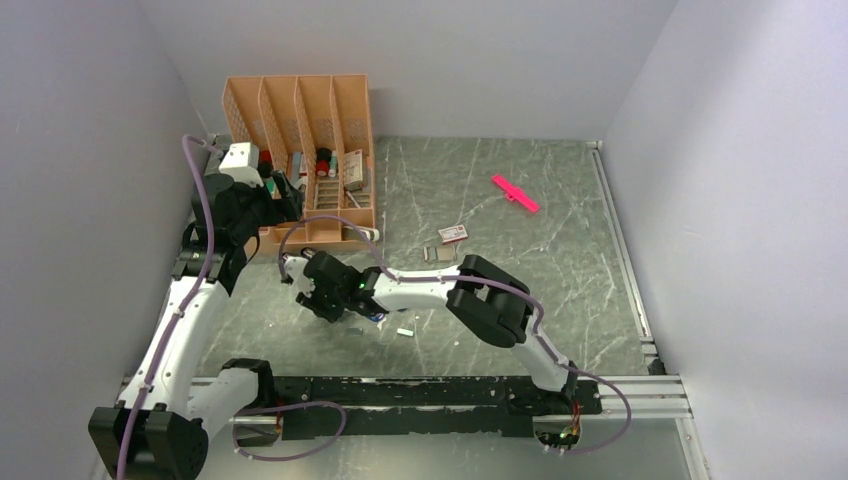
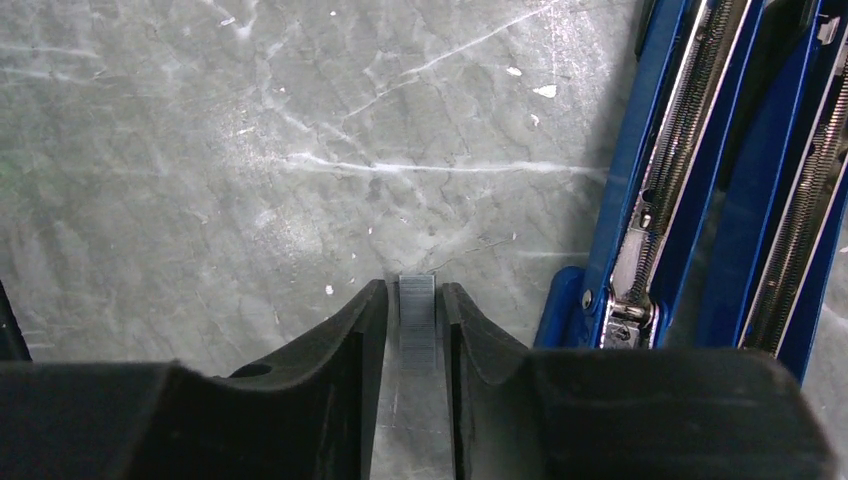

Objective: Load the staples into the stapler
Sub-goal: Place the staple at the center of the board, then pick up the staple from the center of the board, then install the staple into the stapler.

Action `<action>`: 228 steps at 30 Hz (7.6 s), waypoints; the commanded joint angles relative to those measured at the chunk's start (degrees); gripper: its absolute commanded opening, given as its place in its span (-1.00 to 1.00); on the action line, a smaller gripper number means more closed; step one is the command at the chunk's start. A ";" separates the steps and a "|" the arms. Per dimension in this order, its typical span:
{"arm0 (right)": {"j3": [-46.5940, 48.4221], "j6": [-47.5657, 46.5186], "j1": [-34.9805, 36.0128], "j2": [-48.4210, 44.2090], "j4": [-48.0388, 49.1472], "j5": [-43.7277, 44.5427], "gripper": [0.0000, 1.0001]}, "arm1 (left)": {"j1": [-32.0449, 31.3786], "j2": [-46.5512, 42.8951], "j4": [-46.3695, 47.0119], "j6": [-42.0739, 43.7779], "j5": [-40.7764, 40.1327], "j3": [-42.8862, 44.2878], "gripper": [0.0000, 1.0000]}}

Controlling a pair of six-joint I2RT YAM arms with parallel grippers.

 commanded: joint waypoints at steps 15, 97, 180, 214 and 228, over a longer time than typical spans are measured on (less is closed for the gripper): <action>-9.09 -5.77 -2.10 -1.37 -0.71 -5.59 -0.09 | 1.72 -0.40 2.85 -0.43 3.66 -0.71 0.75; -27.83 -6.83 -1.39 -15.81 36.42 -11.05 -1.00 | 2.08 0.26 3.76 -2.53 6.19 -0.99 0.73; -25.81 6.31 -8.23 -21.89 14.11 4.29 -1.00 | -1.53 2.93 19.34 -33.39 -7.88 -31.13 0.63; -23.98 8.82 -6.08 -20.99 13.33 8.49 -1.00 | -2.49 6.30 17.56 -32.87 -13.47 -31.72 0.48; -23.49 9.31 -6.04 -19.75 13.27 7.64 -1.00 | -2.80 6.35 18.37 -32.21 -13.29 -32.05 0.49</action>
